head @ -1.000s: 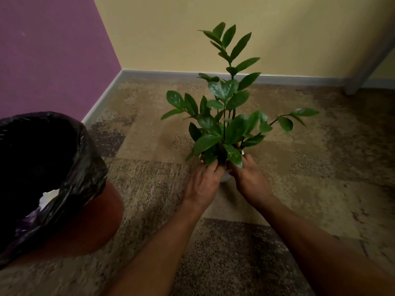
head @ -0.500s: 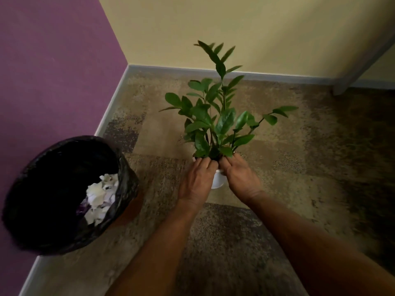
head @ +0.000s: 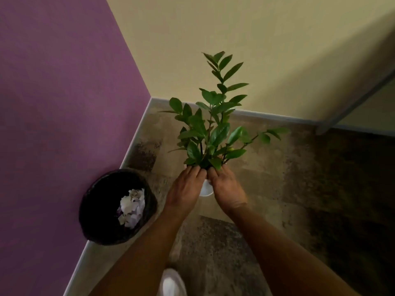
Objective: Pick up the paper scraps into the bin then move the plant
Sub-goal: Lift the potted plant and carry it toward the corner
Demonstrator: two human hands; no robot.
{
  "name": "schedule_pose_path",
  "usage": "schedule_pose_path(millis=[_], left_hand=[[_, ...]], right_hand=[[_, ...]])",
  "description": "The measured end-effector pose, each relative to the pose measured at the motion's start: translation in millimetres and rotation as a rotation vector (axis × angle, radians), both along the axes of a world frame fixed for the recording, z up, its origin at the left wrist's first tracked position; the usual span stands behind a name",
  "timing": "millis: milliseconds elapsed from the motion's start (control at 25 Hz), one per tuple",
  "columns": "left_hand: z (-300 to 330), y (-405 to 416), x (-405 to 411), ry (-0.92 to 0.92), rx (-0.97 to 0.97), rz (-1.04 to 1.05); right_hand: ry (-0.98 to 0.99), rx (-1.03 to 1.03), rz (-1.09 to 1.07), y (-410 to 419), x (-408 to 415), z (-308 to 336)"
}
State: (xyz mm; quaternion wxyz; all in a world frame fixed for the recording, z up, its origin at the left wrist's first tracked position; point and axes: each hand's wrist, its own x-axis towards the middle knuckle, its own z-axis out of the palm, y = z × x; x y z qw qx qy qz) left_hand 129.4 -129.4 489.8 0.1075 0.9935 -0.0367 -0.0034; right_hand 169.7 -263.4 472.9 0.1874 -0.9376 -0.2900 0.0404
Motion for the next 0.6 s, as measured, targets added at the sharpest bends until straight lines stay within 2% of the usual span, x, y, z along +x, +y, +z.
schedule_pose_path(millis=[280,600], left_hand=[[-3.5,54.0,63.5,-0.01,-0.065,0.062],[-43.5,147.9,165.3,0.101,-0.087,0.082]], right_hand=[[0.076,-0.064,0.081,54.4,72.9,4.9],[0.163,-0.095,0.066,150.4,178.5,-24.5]])
